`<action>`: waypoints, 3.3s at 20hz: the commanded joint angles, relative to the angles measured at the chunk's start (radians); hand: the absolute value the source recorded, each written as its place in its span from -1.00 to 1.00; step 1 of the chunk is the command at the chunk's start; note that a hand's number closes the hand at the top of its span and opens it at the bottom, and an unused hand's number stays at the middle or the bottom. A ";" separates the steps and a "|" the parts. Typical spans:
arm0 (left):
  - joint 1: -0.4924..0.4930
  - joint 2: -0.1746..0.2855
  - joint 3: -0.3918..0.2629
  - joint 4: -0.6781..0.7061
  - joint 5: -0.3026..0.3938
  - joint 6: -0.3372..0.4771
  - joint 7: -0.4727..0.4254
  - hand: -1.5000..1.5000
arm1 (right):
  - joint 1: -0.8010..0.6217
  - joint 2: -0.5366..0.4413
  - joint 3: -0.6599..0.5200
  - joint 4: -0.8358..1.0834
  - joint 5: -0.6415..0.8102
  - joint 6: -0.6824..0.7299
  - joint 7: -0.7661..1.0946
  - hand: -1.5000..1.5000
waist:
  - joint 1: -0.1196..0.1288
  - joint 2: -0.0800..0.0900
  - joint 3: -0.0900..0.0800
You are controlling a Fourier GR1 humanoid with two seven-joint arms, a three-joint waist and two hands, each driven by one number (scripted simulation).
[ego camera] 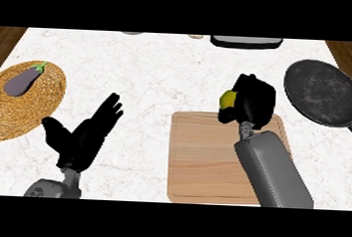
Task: Pick the pear from the cutting board and place it in the pan
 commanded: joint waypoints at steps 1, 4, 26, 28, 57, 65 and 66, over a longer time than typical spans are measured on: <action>0.013 -0.010 -0.018 -0.006 -0.016 -0.006 -0.013 0.00 | 0.026 0.012 0.045 -0.152 -0.017 -0.138 0.129 1.00 | 0.008 -0.001 0.000; 0.028 -0.007 -0.005 -0.022 -0.018 0.005 -0.010 0.00 | 0.061 0.012 0.007 -0.191 -0.083 -0.260 0.104 1.00 | 0.013 0.002 0.000; 0.003 -0.049 0.030 0.010 -0.044 -0.040 0.001 0.00 | -0.082 -0.315 -0.436 0.491 -0.281 -0.786 -0.374 1.00 | 0.037 0.017 0.001; 0.036 -0.030 0.010 -0.063 -0.035 -0.060 0.039 0.00 | -0.109 -0.350 -0.478 0.589 -0.302 -0.859 -0.419 1.00 | 0.053 0.019 0.003; 0.011 -0.045 0.023 -0.042 -0.062 -0.061 0.027 0.00 | -0.188 -0.535 -0.906 0.947 -0.843 -0.665 -1.092 -1.00 | 0.058 0.029 0.013; 0.010 -0.050 0.034 -0.033 -0.045 -0.076 0.025 0.00 | -0.132 -0.598 -1.078 0.993 -1.054 -0.370 -1.246 -1.00 | 0.049 0.029 0.009; 0.002 -0.075 0.004 -0.055 -0.069 -0.040 0.058 0.00 | -0.144 -0.619 -1.066 1.014 -1.047 -0.323 -1.237 -1.00 | 0.052 0.026 0.008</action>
